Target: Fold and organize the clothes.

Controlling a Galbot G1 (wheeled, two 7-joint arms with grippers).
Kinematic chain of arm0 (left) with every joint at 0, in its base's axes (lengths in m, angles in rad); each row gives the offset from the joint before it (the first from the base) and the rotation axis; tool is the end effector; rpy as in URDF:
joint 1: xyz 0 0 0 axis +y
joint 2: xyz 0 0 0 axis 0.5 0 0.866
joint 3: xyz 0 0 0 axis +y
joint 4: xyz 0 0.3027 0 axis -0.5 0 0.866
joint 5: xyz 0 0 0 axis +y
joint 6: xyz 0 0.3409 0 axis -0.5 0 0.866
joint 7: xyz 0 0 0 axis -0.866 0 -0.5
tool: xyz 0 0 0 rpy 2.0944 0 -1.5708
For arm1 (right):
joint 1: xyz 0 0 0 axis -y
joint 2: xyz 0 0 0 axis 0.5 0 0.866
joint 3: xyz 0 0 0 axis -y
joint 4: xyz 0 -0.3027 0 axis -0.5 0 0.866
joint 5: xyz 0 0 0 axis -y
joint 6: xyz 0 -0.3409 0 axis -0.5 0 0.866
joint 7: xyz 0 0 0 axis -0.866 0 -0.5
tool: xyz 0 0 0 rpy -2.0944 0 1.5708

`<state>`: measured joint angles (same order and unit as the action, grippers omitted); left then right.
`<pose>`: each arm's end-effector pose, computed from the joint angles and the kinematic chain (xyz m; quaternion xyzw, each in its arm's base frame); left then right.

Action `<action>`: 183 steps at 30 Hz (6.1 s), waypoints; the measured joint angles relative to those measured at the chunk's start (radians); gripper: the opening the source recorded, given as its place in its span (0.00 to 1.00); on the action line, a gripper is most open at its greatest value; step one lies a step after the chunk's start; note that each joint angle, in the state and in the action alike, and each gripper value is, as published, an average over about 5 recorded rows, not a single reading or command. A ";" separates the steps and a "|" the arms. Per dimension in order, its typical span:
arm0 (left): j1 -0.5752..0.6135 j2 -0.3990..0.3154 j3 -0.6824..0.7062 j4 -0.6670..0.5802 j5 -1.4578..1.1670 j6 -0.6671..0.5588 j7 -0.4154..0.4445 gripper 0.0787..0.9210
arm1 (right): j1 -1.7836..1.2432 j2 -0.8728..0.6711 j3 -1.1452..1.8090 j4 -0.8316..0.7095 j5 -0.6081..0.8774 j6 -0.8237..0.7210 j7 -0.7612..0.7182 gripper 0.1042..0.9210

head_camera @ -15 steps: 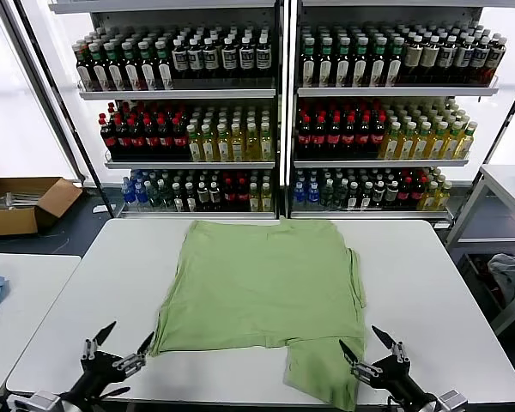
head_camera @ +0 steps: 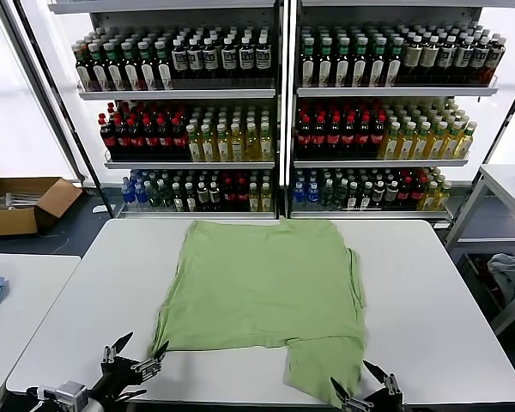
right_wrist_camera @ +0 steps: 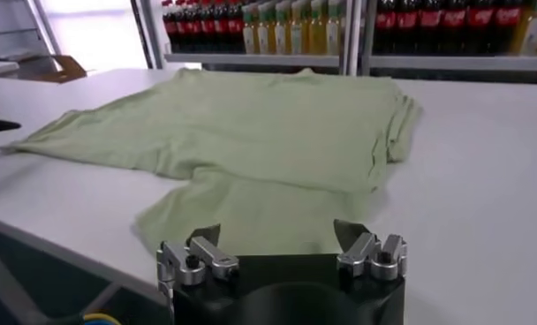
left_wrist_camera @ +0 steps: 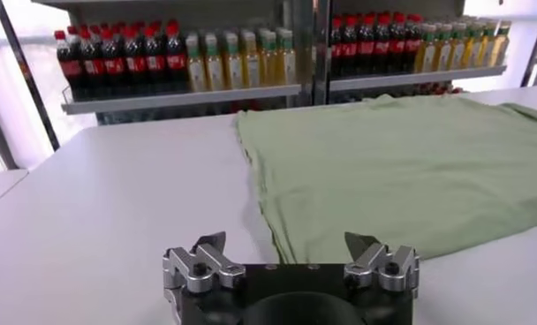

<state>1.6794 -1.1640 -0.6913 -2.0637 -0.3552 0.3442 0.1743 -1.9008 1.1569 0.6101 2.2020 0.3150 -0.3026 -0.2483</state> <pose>0.1739 0.1020 -0.2637 -0.1059 -0.9672 -0.0228 0.2297 0.1174 -0.0626 -0.2615 0.2041 -0.9422 0.0056 0.2658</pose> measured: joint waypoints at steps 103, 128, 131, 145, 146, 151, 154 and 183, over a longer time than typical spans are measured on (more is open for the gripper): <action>-0.377 0.100 0.133 0.238 -0.284 0.093 -0.127 0.61 | 0.469 0.050 -0.014 -0.299 0.164 0.041 0.040 0.72; -0.293 0.091 0.147 0.230 -0.217 0.091 -0.078 0.23 | 0.382 0.056 -0.066 -0.255 0.081 0.013 0.066 0.21; -0.286 0.094 0.143 0.226 -0.215 0.089 -0.072 0.13 | 0.374 0.051 -0.067 -0.248 0.086 0.013 0.062 0.11; -0.168 0.088 0.081 0.119 -0.170 0.098 -0.066 0.01 | 0.213 0.045 0.012 -0.125 0.099 0.026 0.022 0.02; -0.149 0.086 0.071 0.103 -0.165 0.100 -0.066 0.01 | 0.189 0.047 0.021 -0.110 0.097 0.029 0.019 0.02; -0.037 0.067 0.014 0.013 -0.138 0.109 -0.067 0.01 | 0.073 0.056 0.060 -0.045 0.079 0.040 0.015 0.02; 0.035 0.051 -0.021 -0.039 -0.120 0.111 -0.064 0.01 | 0.026 0.056 0.078 -0.018 0.072 0.041 0.016 0.03; -0.058 0.198 -0.106 -0.022 -0.204 0.111 0.030 0.85 | 0.530 -0.072 0.035 -0.199 0.255 -0.097 -0.046 0.88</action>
<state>1.6209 -0.9659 -0.7974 -2.0856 -0.5588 0.4551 0.2039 -1.3711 1.0853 0.6452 2.0026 0.5699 -0.3996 -0.2944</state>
